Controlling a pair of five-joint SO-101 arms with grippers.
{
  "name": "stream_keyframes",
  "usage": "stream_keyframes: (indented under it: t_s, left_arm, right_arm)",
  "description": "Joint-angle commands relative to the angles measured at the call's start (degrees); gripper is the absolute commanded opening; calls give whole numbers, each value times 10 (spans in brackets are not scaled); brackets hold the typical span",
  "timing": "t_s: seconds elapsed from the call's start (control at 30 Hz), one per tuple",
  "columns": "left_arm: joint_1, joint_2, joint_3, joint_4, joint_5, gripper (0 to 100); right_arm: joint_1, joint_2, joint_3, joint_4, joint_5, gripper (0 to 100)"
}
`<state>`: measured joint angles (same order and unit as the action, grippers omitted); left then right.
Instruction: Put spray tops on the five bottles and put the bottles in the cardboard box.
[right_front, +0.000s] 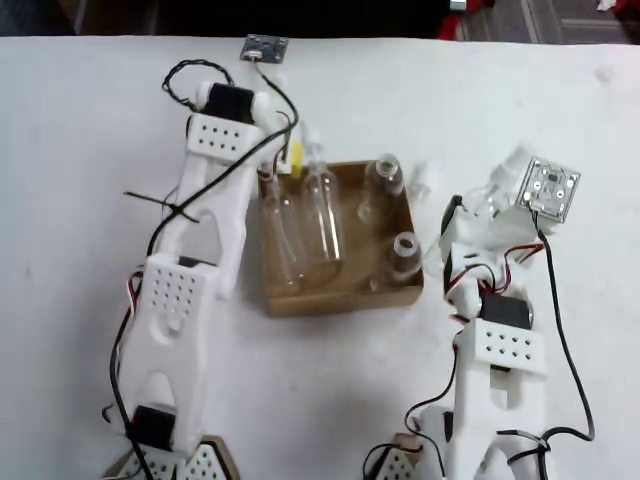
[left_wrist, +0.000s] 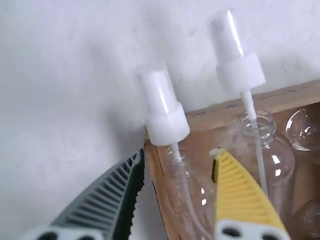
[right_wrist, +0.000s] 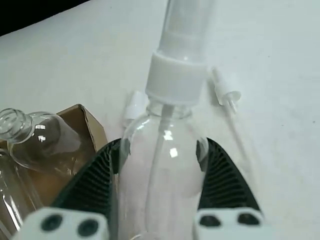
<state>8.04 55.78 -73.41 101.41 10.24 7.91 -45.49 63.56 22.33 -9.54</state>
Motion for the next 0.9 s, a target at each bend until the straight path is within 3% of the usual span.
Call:
stream_keyframes:
  t_s: [0.0,0.87]
  left_arm:
    - [2,-4,-26,-40,7,210]
    - [-19,51,-31,-170,47,210]
  right_arm:
    - [-7,-14,-1,-13,-6,18]
    - [-7,-14,-1,-13,-5,18]
